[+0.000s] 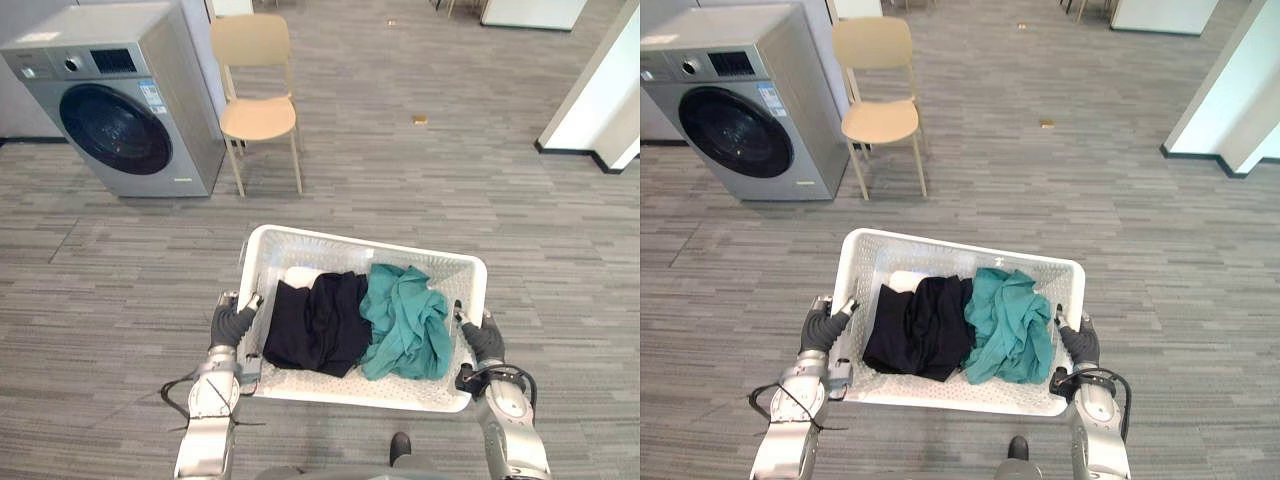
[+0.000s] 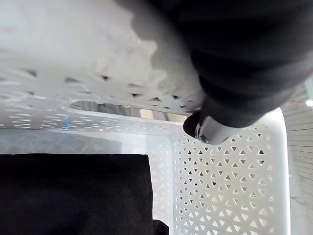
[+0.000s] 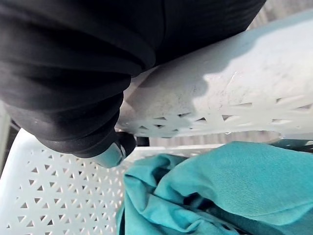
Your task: Pick up the laundry basket with both hands and put the clothes into the washing machine.
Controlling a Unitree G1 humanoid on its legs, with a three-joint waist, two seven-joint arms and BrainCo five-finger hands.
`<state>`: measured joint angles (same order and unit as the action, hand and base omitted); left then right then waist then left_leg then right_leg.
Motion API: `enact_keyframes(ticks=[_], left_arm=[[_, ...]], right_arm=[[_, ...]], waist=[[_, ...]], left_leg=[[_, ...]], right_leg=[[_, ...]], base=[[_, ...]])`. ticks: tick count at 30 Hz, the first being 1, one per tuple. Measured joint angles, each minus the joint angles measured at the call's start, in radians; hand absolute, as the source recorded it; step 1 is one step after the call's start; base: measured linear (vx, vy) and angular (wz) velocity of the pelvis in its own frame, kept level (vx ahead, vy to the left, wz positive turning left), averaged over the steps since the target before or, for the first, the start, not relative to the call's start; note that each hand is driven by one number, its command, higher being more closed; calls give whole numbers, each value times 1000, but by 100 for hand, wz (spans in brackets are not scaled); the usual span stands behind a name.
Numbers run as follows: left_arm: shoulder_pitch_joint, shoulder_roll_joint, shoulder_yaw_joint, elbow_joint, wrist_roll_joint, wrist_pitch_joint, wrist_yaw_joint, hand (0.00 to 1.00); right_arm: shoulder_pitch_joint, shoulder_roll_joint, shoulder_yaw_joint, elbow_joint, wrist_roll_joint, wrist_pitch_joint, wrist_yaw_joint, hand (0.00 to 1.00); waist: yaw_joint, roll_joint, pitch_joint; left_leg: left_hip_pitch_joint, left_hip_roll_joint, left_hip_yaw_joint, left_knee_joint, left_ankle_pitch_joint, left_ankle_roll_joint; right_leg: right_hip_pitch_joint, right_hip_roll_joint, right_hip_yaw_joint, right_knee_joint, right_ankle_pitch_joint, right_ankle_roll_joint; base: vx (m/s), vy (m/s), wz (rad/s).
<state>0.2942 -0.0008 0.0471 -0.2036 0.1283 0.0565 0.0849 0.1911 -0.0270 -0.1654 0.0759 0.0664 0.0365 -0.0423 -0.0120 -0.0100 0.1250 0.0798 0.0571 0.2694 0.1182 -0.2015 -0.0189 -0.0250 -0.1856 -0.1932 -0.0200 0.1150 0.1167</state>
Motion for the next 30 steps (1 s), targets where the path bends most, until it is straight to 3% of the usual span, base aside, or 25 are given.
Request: enact_keyframes(ticks=[7,9,10,11,12,13,14,15,18,20,21,22,24,25,26,27,28,30], left_arm=[[39,-18,56,17,-44,3,-18,100],[38,-18,70,18,-62,0,-18,100],[38,-18,77,19,-72,-1,-18,100],[35,-17,86,23,-81,-6,-18,100],[32,-23,85,30,-94,-16,-18,100],[36,-28,86,35,-99,-19,-18,100],[36,-35,89,51,-116,-23,-18,100],[37,-38,91,53,-118,-27,-18,100],[37,-62,90,54,-119,-49,-18,100],[37,-64,88,55,-126,-56,-18,100],[36,-64,88,61,-127,-55,-18,100],[37,-64,89,71,-127,-55,-18,100],[27,-53,83,98,-127,-54,-18,100],[8,-52,75,132,-127,-42,-19,100],[6,-46,76,138,-127,-32,-19,100],[7,-35,75,138,-127,-30,-19,100],[8,-11,76,136,-127,-30,-18,100],[4,20,82,132,-127,-34,-18,100]], right_arm=[[-32,-10,40,46,-39,10,6,100],[-35,-20,58,26,-37,9,6,100],[-35,-21,65,17,-37,8,6,100],[-47,-24,72,13,-37,5,5,100],[-48,-40,77,5,-37,4,4,100],[-47,-50,83,-3,-37,4,4,100],[-43,-58,86,-19,-37,4,4,100],[-47,-59,88,-26,-38,4,4,100],[-70,-79,84,-32,-37,5,4,100],[-80,-85,83,-32,-37,5,4,100],[-76,-82,83,-31,-38,6,2,100],[-67,-70,83,-31,-39,7,1,100],[-46,-60,70,-32,-41,8,1,100],[-40,-58,57,-29,-44,14,1,100],[-42,-58,58,-19,-54,17,1,100],[-37,-49,58,-18,-59,17,1,100],[-27,-24,58,-18,-59,17,2,100],[-18,8,59,-21,-59,15,4,100]], waist=[[-3,19,70],[2,31,78],[3,36,84],[15,44,104],[33,64,118],[41,74,125],[52,78,134],[58,62,143],[55,62,144],[64,65,141],[84,78,133],[86,57,126],[79,24,132],[80,21,133],[74,13,144],[63,13,144],[38,15,145],[19,18,146]], left_leg=[[-67,27,-9,61,-7,-8],[-114,70,-54,198,-85,-14],[-126,88,-62,255,-100,-19],[-188,127,-79,425,-101,-10],[-257,169,-79,594,-69,39],[-279,184,-78,656,-42,65],[-323,205,-75,748,40,64],[-382,205,-66,794,72,49],[-451,151,-78,592,16,9],[-469,106,-116,277,64,-55],[-471,107,-130,181,123,-76],[-470,83,-122,219,177,-40],[-466,52,-106,295,114,4],[-447,43,-84,354,49,30],[-381,32,-60,355,-2,49],[-346,32,-56,349,-23,58],[-263,31,-53,320,-50,66],[-110,29,-43,217,-62,63]], right_leg=[[-87,8,7,101,-9,-9],[-64,23,-48,152,-109,-20],[-50,33,-54,161,-139,-22],[-15,49,-72,175,-168,-20],[14,67,-92,178,-193,-23],[32,71,-99,174,-199,-29],[73,66,-110,153,-207,-42],[98,50,-125,123,-211,-36],[108,20,-143,80,-215,-28],[108,7,-142,58,-225,11],[113,10,-129,59,-245,45],[122,-22,-114,78,-266,77],[112,-74,-103,171,-287,96],[44,-121,-68,371,-307,38],[-57,-159,-9,618,-287,-54],[-96,-154,30,719,-301,-47],[-153,-115,63,851,-329,-34],[-219,-30,39,833,-364,-69]], base=[[6,-10,3],[41,-85,47],[73,-128,58],[42,-142,52],[38,-125,48],[58,-96,41],[129,-60,43],[183,-62,47],[163,-1,30],[284,150,-14],[499,292,-45],[499,289,-38],[413,173,-9],[522,251,-32],[506,285,-37],[611,285,-28],[622,197,-16],[526,112,-22]])
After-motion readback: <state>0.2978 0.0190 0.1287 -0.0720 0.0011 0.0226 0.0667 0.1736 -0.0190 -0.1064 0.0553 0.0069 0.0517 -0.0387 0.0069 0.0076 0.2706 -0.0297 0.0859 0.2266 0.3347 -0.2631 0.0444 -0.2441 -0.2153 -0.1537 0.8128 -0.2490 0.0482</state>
